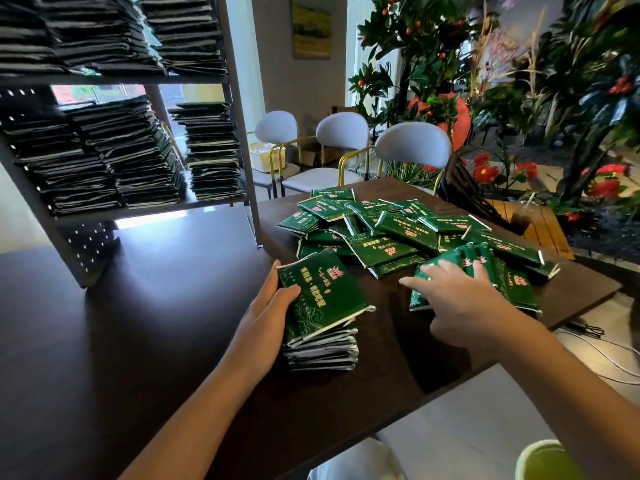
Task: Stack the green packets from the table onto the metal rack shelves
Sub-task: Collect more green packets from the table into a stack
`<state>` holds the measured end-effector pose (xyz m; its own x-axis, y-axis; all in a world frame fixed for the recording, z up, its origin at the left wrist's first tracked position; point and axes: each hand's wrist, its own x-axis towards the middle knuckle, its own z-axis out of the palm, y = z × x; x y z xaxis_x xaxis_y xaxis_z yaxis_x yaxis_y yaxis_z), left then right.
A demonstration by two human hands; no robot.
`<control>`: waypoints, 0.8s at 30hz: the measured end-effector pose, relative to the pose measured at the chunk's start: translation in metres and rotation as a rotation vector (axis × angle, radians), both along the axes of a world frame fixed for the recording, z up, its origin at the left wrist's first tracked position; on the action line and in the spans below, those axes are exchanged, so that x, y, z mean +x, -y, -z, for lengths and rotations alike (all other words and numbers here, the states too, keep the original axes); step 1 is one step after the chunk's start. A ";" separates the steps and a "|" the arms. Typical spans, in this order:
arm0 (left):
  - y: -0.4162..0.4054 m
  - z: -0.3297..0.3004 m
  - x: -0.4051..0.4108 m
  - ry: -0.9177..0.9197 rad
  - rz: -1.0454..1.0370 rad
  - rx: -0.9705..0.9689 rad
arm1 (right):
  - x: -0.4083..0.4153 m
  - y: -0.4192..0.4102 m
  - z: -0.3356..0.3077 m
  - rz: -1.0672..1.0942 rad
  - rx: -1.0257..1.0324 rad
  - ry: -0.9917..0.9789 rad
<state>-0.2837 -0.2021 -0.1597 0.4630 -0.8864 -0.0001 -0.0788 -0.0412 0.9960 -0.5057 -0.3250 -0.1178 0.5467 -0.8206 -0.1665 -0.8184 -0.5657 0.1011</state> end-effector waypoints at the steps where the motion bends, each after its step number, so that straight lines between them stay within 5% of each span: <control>1: -0.002 -0.003 -0.003 0.007 -0.005 -0.009 | 0.001 0.002 0.003 0.020 -0.023 0.036; 6: -0.005 -0.010 -0.008 0.043 -0.067 0.021 | 0.015 -0.004 0.003 0.043 -0.216 0.386; 13: -0.006 -0.009 -0.008 0.136 -0.044 0.038 | 0.034 -0.033 -0.016 -0.129 -0.162 1.162; 18: -0.006 -0.007 -0.005 0.119 -0.056 -0.045 | 0.054 -0.065 -0.012 -0.450 -0.140 0.931; 24: -0.007 -0.005 -0.005 -0.239 0.008 -0.084 | 0.058 -0.077 0.005 -0.480 -0.192 0.681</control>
